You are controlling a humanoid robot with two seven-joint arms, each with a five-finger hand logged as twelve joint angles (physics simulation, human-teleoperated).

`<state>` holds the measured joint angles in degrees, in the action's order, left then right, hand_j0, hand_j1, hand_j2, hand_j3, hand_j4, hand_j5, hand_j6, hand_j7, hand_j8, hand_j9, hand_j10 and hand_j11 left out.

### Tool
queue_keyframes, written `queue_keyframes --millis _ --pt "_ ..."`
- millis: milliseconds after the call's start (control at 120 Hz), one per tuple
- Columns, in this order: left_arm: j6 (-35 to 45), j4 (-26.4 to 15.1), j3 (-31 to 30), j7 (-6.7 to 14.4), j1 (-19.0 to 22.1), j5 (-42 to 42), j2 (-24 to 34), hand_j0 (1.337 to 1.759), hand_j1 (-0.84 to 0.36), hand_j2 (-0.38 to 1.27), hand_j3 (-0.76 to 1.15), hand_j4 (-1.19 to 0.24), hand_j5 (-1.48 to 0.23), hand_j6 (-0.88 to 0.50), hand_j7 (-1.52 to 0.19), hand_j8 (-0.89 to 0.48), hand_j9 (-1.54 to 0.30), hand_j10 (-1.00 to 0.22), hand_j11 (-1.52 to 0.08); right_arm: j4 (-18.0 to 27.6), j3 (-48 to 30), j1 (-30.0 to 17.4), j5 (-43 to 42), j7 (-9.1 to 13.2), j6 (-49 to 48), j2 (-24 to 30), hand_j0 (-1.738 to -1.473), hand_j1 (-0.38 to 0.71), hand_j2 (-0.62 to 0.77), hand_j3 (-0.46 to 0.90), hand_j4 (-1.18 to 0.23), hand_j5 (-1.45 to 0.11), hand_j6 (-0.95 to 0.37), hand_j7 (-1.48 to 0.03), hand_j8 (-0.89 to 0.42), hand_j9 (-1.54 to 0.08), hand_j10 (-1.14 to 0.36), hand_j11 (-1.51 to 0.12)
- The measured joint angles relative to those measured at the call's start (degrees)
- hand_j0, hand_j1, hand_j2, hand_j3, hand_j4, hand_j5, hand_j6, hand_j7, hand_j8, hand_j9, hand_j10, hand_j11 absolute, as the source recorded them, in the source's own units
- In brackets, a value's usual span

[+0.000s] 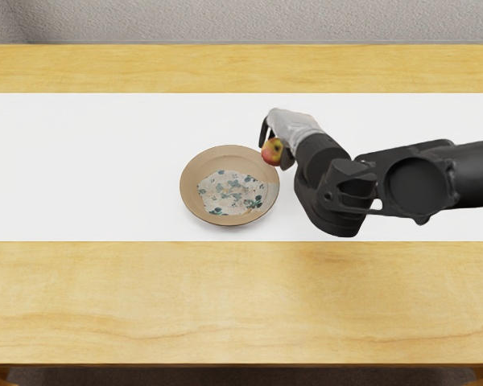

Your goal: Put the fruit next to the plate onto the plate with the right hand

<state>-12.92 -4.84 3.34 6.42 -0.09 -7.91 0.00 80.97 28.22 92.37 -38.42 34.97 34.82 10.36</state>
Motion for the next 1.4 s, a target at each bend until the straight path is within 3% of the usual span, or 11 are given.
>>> queue_keyframes --millis 267,883,1033,1217,1400 --pt "0.0 0.0 0.0 0.0 0.0 0.0 0.0 1.658 0.35 0.0 0.0 0.0 0.0 0.0 0.0 0.0 0.0 0.0 0.0 -0.6 -1.7 -0.2 0.3 0.0 0.0 -3.9 -1.658 0.29 0.19 0.0 -0.63 -0.91 -0.43 -0.86 -0.43 -0.91 -0.64 -0.91" --pt "0.0 0.0 0.0 0.0 0.0 0.0 0.0 1.658 0.35 0.0 0.0 0.0 0.0 0.0 0.0 0.0 0.0 0.0 0.0 -2.3 -2.0 -5.2 -0.2 0.0 0.1 -4.7 -1.656 0.28 0.18 0.0 -0.65 -0.88 -0.44 -0.85 -0.45 -0.88 -0.64 -0.88" --pt "0.0 0.0 0.0 0.0 0.0 0.0 0.0 1.658 0.35 0.0 0.0 0.0 0.0 0.0 0.0 0.0 0.0 0.0 0.0 -4.1 -3.0 -5.4 0.2 0.0 0.2 -4.7 -1.657 -0.01 0.08 0.0 -0.34 -0.46 -0.24 -0.45 -0.25 -0.46 -0.34 -0.46" --pt "0.0 0.0 0.0 0.0 0.0 0.0 0.0 1.658 0.35 0.0 0.0 0.0 0.0 0.0 0.0 0.0 0.0 0.0 0.0 -4.2 -5.8 -5.9 0.3 0.0 0.2 -3.8 -1.658 -0.18 0.03 0.0 -0.16 -0.22 -0.12 -0.21 -0.12 -0.22 -0.16 -0.22" --pt "0.0 0.0 0.0 0.0 0.0 0.0 0.0 1.658 0.35 0.0 0.0 0.0 0.0 0.0 0.0 0.0 0.0 0.0 0.0 2.6 -22.4 -12.0 0.3 0.0 -4.6 9.0 -1.658 -0.25 0.01 0.0 -0.09 -0.12 -0.08 -0.12 -0.08 -0.12 -0.09 -0.12"
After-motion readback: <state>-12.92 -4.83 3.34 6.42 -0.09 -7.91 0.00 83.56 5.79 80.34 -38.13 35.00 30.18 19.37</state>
